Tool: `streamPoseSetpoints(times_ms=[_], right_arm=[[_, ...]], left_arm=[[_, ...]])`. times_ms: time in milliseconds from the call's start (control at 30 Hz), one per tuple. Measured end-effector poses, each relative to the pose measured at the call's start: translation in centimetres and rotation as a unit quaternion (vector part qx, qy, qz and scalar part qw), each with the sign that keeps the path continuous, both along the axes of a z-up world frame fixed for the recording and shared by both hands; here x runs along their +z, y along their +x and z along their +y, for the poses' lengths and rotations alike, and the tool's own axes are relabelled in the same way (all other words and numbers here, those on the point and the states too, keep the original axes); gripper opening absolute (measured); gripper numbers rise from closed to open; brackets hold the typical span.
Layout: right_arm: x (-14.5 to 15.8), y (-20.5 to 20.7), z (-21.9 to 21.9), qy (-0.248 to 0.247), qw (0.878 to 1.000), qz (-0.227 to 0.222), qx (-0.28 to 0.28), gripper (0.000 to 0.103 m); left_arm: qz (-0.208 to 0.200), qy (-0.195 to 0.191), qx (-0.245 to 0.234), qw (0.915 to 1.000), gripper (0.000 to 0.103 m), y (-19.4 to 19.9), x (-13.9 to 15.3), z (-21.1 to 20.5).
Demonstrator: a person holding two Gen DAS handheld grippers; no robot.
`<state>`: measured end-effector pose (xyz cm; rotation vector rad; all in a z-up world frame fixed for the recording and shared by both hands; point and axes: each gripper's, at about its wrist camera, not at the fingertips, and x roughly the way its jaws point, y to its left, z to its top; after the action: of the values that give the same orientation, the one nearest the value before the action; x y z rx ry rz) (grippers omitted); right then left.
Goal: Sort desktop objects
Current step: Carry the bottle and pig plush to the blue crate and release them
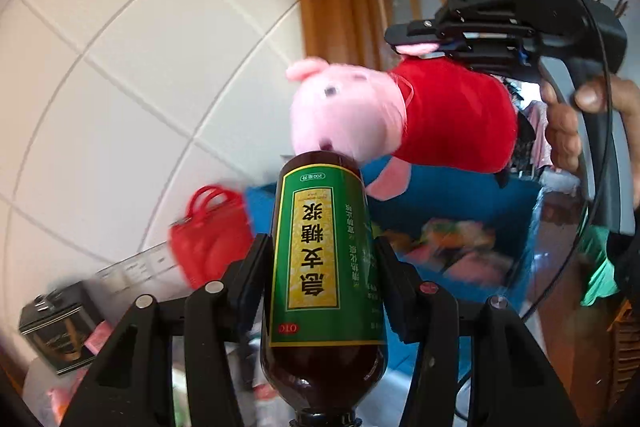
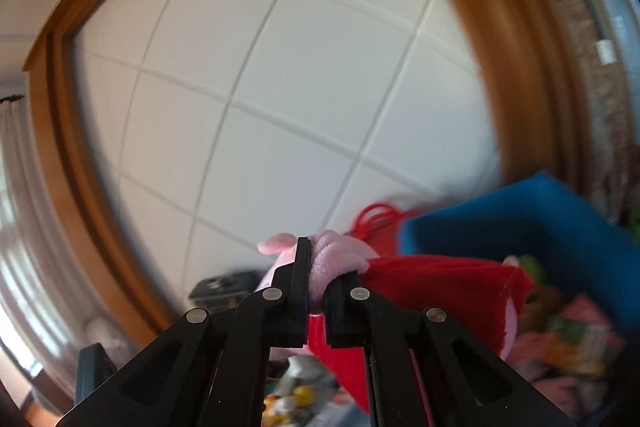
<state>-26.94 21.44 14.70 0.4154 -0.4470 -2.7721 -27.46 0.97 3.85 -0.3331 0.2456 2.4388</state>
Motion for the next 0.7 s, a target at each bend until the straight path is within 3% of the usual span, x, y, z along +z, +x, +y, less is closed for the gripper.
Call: streamPoseSetpoints(times_ms=[233, 500, 567, 600, 633, 667, 700], right_arm=[[0.1, 1.6, 9.7, 0.003, 0.998, -0.003, -0.056, 0.005], [-2.3, -1.2, 18.4, -0.007, 0.996, -0.046, -0.082, 0.006], [-2.7, -1.9, 20.4, -0.018, 0.994, -0.063, -0.091, 0.015], [-3.0, -2.4, 21.0, -0.023, 0.993, -0.075, -0.089, 0.020], [-3.1, -2.6, 21.7, -0.026, 0.993, -0.079, -0.089, 0.034], [-3.2, -2.5, 22.0, -0.027, 0.992, -0.076, -0.095, 0.053], [-3.1, -2.1, 22.1, -0.025, 0.993, -0.065, -0.100, 0.063]], left_arm=[[-0.005, -0.007, -0.007, 0.9999, 0.051, -0.5, 1.3, 12.2], [-0.007, -0.027, 0.019, 0.9994, 0.051, -1.9, 2.7, 19.3], [-0.008, -0.028, 0.033, 0.9990, 0.056, -2.3, 3.5, 20.4], [-0.002, -0.028, 0.045, 0.9986, 0.068, -2.3, 3.9, 20.7], [0.010, -0.027, 0.061, 0.9977, 0.082, -2.1, 4.3, 20.8], [0.027, -0.023, 0.078, 0.9963, 0.086, -1.6, 4.6, 20.8], [0.039, -0.021, 0.086, 0.9953, 0.094, -1.5, 4.6, 20.7]])
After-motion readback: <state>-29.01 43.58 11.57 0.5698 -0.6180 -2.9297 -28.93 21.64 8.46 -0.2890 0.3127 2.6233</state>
